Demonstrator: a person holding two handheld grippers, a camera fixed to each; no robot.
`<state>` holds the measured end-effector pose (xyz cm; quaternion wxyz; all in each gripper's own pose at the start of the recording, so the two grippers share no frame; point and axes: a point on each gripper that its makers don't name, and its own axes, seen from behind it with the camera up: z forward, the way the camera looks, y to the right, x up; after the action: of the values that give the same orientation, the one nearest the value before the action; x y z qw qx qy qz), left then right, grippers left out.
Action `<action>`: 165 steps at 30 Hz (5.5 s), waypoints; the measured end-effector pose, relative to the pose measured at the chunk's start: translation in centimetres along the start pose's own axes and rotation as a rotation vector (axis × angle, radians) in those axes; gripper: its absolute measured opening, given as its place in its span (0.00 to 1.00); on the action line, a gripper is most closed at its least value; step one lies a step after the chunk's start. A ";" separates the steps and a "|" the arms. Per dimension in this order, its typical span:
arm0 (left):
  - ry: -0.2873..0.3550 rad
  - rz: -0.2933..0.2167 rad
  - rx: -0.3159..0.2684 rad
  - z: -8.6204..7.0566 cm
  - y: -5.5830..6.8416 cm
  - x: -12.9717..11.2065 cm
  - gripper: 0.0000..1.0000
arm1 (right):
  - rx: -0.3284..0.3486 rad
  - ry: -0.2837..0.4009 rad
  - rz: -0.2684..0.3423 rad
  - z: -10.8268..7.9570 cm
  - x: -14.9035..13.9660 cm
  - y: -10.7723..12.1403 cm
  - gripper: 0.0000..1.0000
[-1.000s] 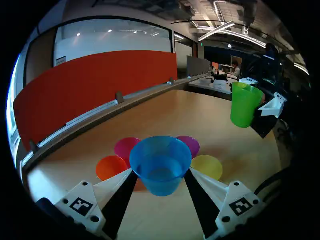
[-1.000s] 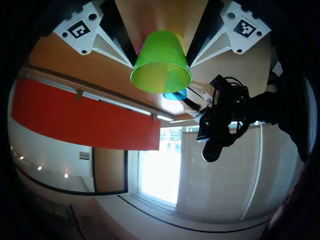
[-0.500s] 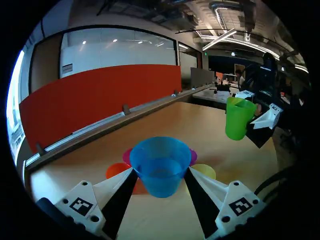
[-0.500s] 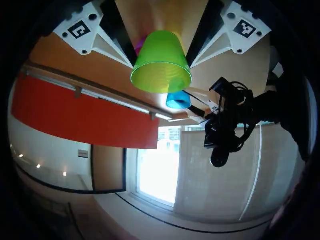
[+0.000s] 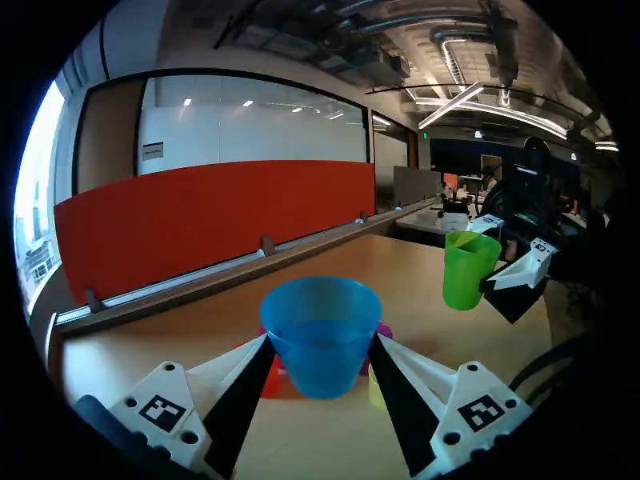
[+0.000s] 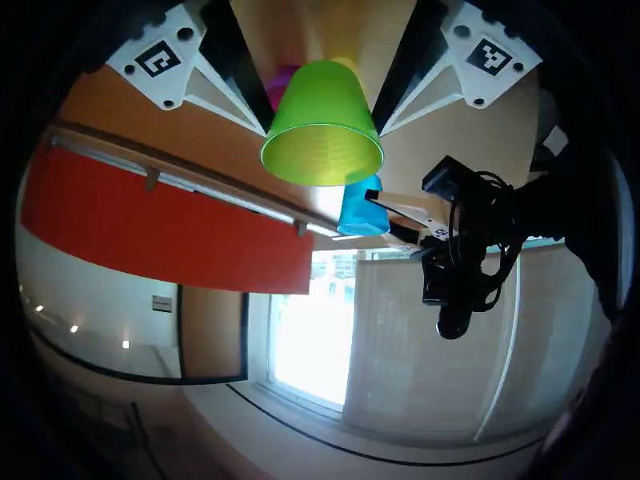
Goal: Pour water
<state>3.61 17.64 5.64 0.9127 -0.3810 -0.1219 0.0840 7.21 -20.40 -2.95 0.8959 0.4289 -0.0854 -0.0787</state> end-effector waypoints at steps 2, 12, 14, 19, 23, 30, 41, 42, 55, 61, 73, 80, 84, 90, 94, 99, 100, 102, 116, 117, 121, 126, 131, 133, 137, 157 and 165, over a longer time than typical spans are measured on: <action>0.018 -0.001 0.006 -0.4 0.0 0.4 0.80 | 0.002 0.001 -0.001 0.0 0.0 0.0 0.87; 0.107 -0.002 0.017 -2.4 0.9 2.5 0.81 | 0.012 0.012 -0.006 0.4 0.7 -0.4 0.87; 0.124 -0.007 0.019 -2.7 1.1 2.9 0.80 | 0.014 0.016 -0.008 0.5 0.8 -0.6 0.87; 0.152 -0.020 0.021 -3.5 1.5 3.6 0.80 | 0.019 0.019 -0.011 0.6 1.0 -0.8 0.87; 0.169 -0.021 0.029 -4.1 1.7 3.9 0.80 | 0.022 0.025 -0.010 0.7 1.3 -0.9 0.87; 0.194 -0.033 0.027 -5.1 2.2 4.3 0.81 | 0.030 0.030 -0.006 1.0 1.4 -1.1 0.87; 0.192 -0.043 0.024 -5.8 2.5 3.9 0.81 | 0.038 0.039 -0.002 1.5 1.6 -1.6 0.87; 0.191 -0.043 0.024 -5.8 2.5 3.8 0.81 | 0.039 0.040 -0.001 1.5 1.6 -1.7 0.87; 0.195 -0.050 0.018 -6.0 2.9 3.7 0.80 | 0.064 0.058 0.009 2.4 2.2 -2.7 0.87; 0.198 -0.046 0.019 -6.2 2.8 3.7 0.81 | 0.075 0.063 0.008 2.8 2.4 -3.1 0.87; 0.205 -0.033 0.024 -6.5 2.5 3.8 0.81 | 0.100 0.068 0.022 3.5 2.5 -4.0 0.87; 0.207 -0.014 0.036 -6.6 2.2 3.9 0.81 | 0.124 0.069 0.029 4.1 2.3 -4.8 0.87; 0.211 0.012 0.043 -6.8 2.0 4.1 0.81 | 0.140 0.066 0.029 4.4 2.2 -5.4 0.87; 0.222 0.058 0.035 -7.0 2.6 4.4 0.81 | 0.154 0.068 0.028 4.7 2.1 -5.9 0.87; 0.225 0.082 0.032 -7.0 2.8 4.6 0.80 | 0.168 0.068 0.030 5.0 2.1 -6.4 0.87; 0.224 0.126 0.038 -7.0 2.8 4.7 0.81 | 0.189 0.062 0.026 5.2 1.7 -7.1 0.87; 0.225 0.135 0.041 -7.0 2.7 4.8 0.81 | 0.192 0.059 0.026 5.2 1.6 -7.2 0.87; 0.228 0.153 0.046 -7.1 2.7 4.9 0.81 | 0.198 0.054 0.026 5.2 1.4 -7.4 0.87; 0.240 0.219 0.042 -6.9 3.1 5.3 0.81 | 0.240 0.049 0.018 5.7 0.9 -8.8 0.86; 0.241 0.223 0.041 -7.0 3.2 5.3 0.81 | 0.244 0.048 0.018 5.8 0.8 -8.9 0.86; 0.243 0.237 0.036 -7.1 3.3 5.4 0.81 | 0.260 0.046 0.020 5.9 0.7 -9.2 0.87; 0.238 0.257 0.033 -7.1 3.3 5.3 0.81 | 0.284 0.047 0.023 6.1 0.7 -9.9 0.87; 0.238 0.281 0.031 -7.1 3.6 5.3 0.81 | 0.300 0.049 0.029 6.4 0.6 -10.3 0.87; 0.237 0.292 0.029 -7.1 3.7 5.3 0.81 | 0.306 0.049 0.031 6.5 0.6 -10.5 0.87; 0.233 0.318 0.030 -7.1 3.8 5.3 0.81 | 0.315 0.048 0.032 6.8 0.5 -10.8 0.87; 0.240 0.408 0.060 -7.4 3.1 6.1 0.81 | 0.358 0.040 0.043 8.0 -0.1 -12.0 0.87; 0.235 0.444 0.063 -7.3 3.1 6.1 0.81 | 0.371 0.038 0.041 8.2 -0.1 -12.5 0.87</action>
<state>11.35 16.36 -0.61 0.8912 -0.3768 0.0742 0.2413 4.43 -34.31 -7.62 0.8042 0.5864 -0.0903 -0.0352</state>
